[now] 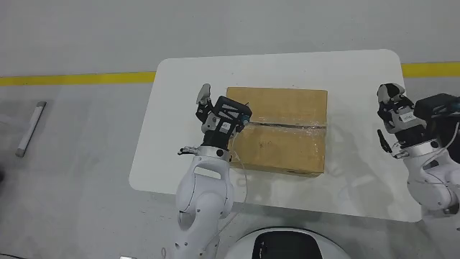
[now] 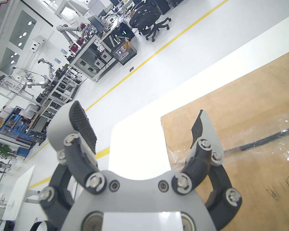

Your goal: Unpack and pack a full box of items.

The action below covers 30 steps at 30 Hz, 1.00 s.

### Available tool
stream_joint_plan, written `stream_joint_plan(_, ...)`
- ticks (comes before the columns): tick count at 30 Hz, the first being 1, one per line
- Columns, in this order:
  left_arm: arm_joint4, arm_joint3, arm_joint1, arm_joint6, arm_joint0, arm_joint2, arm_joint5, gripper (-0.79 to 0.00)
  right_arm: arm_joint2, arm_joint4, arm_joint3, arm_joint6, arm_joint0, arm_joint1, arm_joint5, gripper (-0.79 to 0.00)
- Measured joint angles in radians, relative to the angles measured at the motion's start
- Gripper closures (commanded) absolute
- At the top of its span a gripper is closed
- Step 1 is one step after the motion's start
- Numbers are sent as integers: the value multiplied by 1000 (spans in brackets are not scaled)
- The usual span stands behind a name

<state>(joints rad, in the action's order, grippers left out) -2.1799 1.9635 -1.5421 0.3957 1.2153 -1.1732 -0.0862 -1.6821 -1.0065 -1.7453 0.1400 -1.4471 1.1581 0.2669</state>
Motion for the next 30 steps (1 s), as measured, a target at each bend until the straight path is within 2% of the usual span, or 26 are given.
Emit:
stream_joint_plan(7, 0, 0, 0, 0, 0, 0, 0, -785, 32, -14, 119, 76, 3, 6, 10, 0)
stream_joint_plan(18, 0, 0, 0, 0, 0, 0, 0, -785, 46, -19, 132, 76, 11, 9, 6, 0)
stream_joint_plan(30, 0, 0, 0, 0, 0, 0, 0, -785, 300, -15, 278, 69, 141, 49, -1, 0)
